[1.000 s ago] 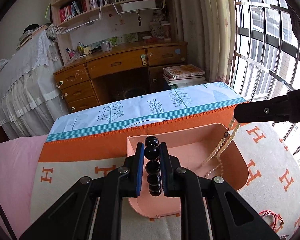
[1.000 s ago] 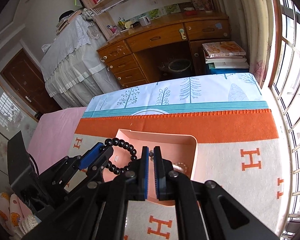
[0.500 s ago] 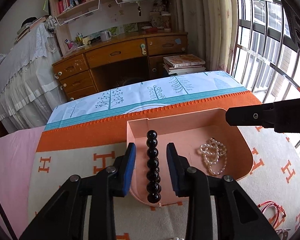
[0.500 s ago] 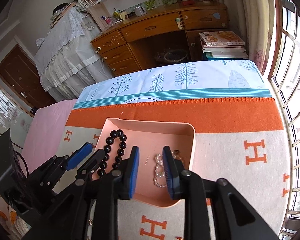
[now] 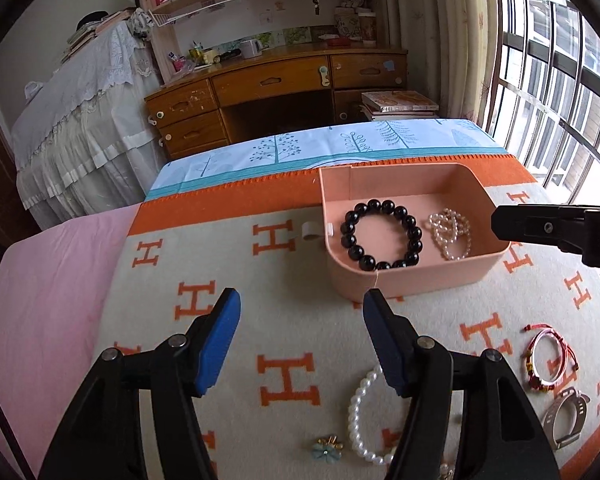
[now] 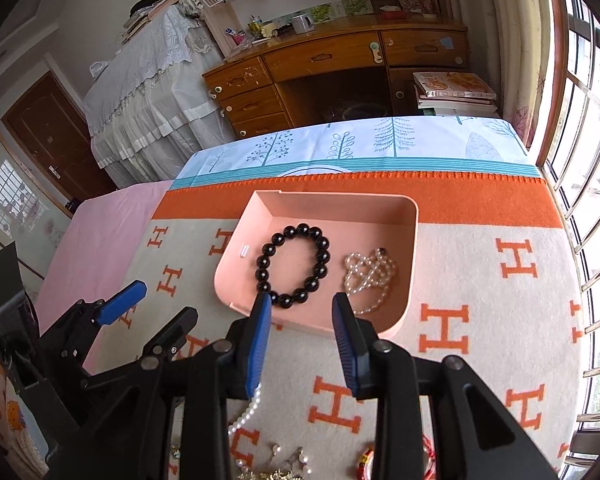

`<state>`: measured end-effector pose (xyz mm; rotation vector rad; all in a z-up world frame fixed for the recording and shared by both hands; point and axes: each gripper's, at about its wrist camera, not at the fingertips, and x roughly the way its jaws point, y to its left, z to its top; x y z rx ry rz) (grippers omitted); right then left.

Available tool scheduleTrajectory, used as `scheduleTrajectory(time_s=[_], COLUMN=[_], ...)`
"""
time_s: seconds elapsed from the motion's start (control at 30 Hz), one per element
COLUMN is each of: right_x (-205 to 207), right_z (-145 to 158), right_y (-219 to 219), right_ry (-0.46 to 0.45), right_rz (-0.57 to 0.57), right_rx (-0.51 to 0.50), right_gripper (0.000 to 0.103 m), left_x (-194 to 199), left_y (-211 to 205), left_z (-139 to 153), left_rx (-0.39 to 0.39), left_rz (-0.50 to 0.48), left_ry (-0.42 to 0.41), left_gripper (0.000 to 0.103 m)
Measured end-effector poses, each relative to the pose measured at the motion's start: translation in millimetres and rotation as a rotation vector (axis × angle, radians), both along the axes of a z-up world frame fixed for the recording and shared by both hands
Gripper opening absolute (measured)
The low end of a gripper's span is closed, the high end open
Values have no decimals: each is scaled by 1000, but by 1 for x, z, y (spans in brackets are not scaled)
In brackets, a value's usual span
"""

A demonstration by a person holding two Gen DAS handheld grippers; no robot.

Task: Organize jewelry
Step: 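Withdraw both grippers from the box toward the remaining jewelry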

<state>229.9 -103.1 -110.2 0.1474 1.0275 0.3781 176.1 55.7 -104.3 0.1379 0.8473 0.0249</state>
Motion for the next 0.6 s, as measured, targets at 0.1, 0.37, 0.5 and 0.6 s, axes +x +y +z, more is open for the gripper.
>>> scheduleTrajectory(time_s=[0.1,0.37,0.5,0.6], right_x=[-23,-69,-87,-96], right_z=[0,-16,-21,-18], right_y=[11,36,44,48], right_ry=[-17,-8,5,-10], right_rz=[23,63,73,80], right_rx=[-10,-46,-43,-56], right_gripper=[32,32,32,32], left_x=[-25,-77,-96,-104], left_y=[12,40,49,54], left_z=[-3,-17,-19,-19], left_rx=[8,-6,-24,-25], left_rz=[37,112,134,146], left_ry=[3,51,60,67], left_gripper=[62,62,62,62])
